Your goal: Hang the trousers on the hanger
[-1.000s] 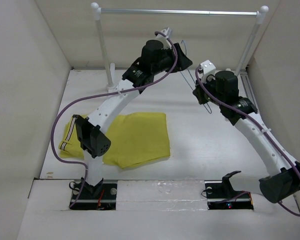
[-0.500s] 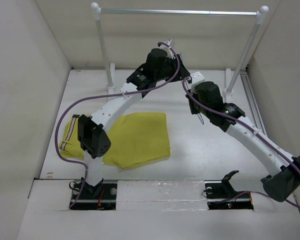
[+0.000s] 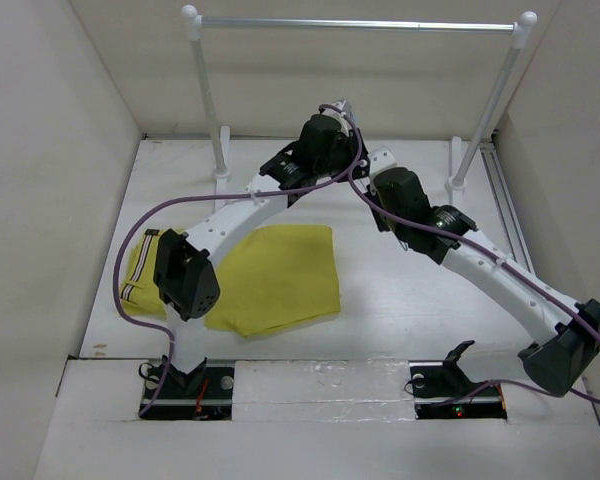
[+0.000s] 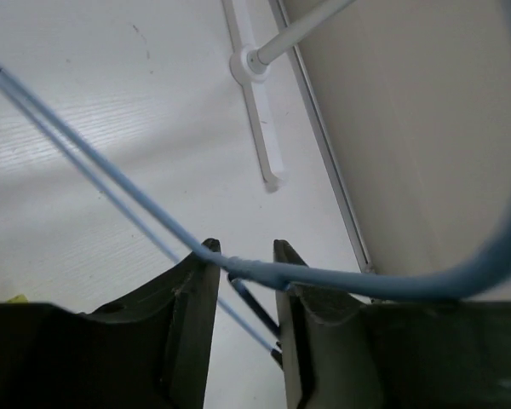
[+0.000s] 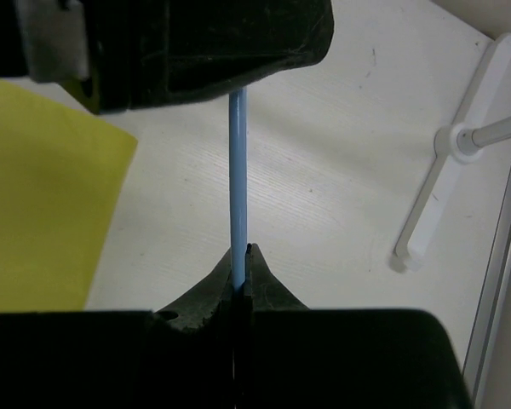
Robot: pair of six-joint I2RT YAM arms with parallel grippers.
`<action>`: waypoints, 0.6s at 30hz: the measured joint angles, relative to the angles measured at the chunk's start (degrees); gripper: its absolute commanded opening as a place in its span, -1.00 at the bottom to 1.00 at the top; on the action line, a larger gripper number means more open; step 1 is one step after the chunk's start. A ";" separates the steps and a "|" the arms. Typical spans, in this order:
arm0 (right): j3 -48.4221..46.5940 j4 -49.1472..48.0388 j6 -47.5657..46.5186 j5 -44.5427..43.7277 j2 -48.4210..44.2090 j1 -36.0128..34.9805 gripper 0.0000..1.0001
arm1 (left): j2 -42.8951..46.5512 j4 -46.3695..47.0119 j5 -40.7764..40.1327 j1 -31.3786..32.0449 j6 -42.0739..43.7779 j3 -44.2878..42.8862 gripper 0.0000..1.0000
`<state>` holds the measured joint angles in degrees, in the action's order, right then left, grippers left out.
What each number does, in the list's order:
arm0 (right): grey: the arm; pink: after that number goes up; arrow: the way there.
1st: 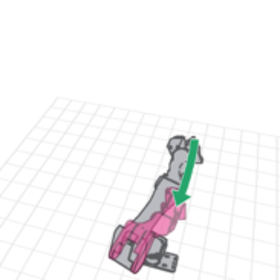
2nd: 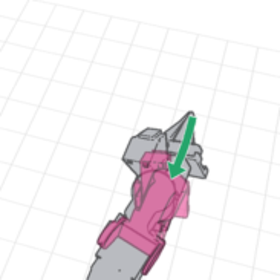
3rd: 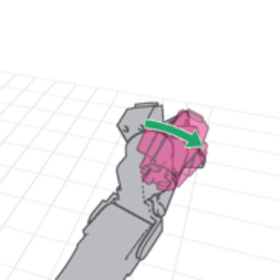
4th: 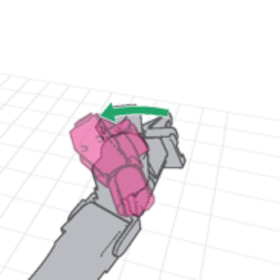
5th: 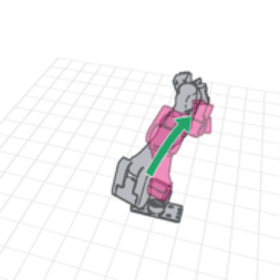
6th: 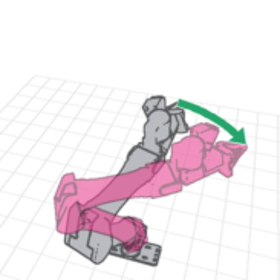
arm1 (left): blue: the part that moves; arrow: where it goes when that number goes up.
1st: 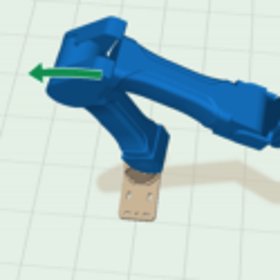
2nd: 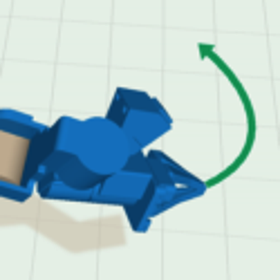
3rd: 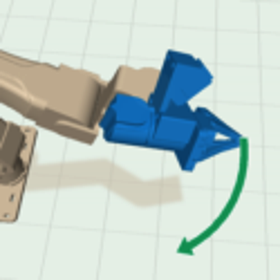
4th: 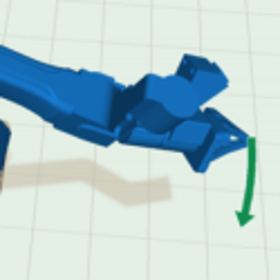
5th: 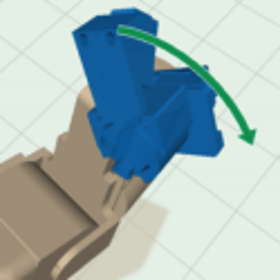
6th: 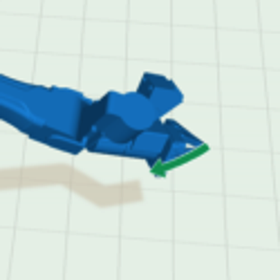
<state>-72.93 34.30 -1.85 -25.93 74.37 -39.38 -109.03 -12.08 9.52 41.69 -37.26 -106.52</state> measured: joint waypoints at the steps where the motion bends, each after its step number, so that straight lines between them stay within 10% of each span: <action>1: 0.00 -0.02 -0.20 -0.20 0.04 -0.31 -1.00 | 0.13 0.13 0.13 0.02 -0.52 0.07 -0.67; 7: -0.04 -0.52 0.83 -3.13 2.01 -3.28 -1.00 | 3.17 1.33 -1.95 0.20 -3.48 3.39 -1.00; 10: 0.13 -0.35 1.79 -3.58 2.12 -3.85 -0.36 | 3.93 1.53 -2.36 0.11 -4.11 4.85 -1.00; 11: 0.59 0.20 1.90 -2.91 1.79 -3.89 0.32 | 4.44 2.54 -2.34 0.15 -4.20 5.99 -1.00; 18: 7.76 3.19 1.25 9.60 -9.51 -3.21 0.55 | 12.28 12.07 -0.63 0.35 -6.97 24.59 -1.00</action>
<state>-65.17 37.50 -0.60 -16.34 64.86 -42.59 -96.75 -0.01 8.88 42.04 -44.23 -81.93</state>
